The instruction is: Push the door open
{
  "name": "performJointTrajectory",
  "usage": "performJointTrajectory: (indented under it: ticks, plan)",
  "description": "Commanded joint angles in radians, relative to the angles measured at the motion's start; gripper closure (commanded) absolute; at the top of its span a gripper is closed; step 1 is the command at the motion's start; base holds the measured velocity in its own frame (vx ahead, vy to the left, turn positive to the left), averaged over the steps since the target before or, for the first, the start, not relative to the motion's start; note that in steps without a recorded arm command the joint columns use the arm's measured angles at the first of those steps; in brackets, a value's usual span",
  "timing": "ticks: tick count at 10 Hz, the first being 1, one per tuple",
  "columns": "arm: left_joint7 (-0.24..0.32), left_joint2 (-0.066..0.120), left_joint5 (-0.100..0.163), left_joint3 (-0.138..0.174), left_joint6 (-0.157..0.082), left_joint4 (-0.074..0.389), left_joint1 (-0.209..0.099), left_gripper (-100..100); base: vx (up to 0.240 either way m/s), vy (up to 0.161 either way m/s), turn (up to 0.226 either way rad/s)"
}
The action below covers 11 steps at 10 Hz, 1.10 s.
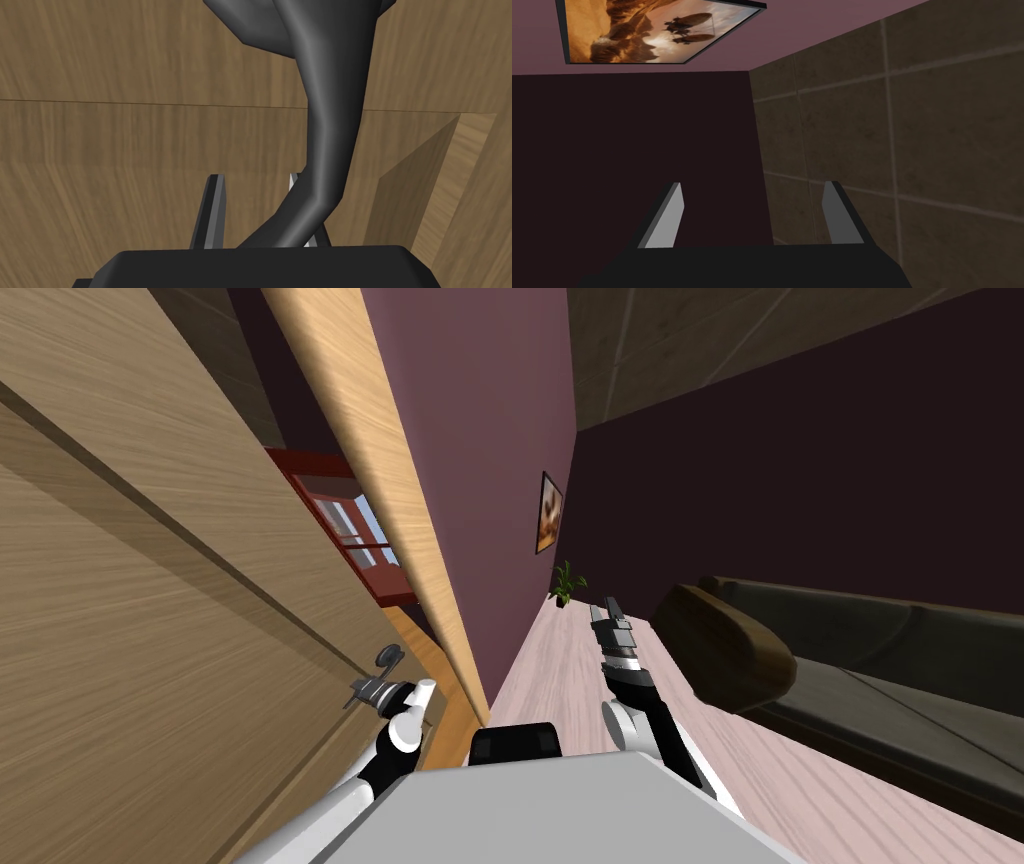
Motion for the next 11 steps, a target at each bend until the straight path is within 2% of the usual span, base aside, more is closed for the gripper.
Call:
performJointTrajectory:
  ticks: [1, 2, 3, 4, 6, 7, 8, 9, 11]
  plan:
    - [0.01, 0.04, 0.0, 0.003, -0.044, 0.044, -0.016, 100, -0.018, 0.049, 0.015]
    - [0.004, 0.038, 0.006, 0.015, -0.056, 0.044, -0.02, 100, -0.008, 0.041, -0.057]
    - [0.004, 0.038, 0.006, 0.015, -0.056, 0.056, -0.02, 100, -0.009, 0.042, -0.04]
    - [0.004, 0.038, 0.006, 0.015, -0.056, 0.088, -0.02, 100, -0.002, 0.026, 0.0]
    - [0.004, 0.038, 0.006, 0.015, -0.056, 0.052, -0.02, 100, -0.004, -0.003, 0.014]
    - [0.004, 0.038, 0.006, 0.015, -0.056, 0.061, -0.02, 100, -0.005, -0.01, 0.001]
    - [0.004, 0.038, 0.006, 0.015, -0.056, 0.044, -0.02, 100, -0.004, -0.008, 0.007]
    - [-0.008, 0.033, 0.018, 0.038, -0.081, 0.044, -0.027, 100, -0.018, 0.067, -0.135]
    - [-0.008, 0.033, 0.018, 0.038, -0.081, 0.046, -0.027, 100, -0.012, 0.068, -0.064]
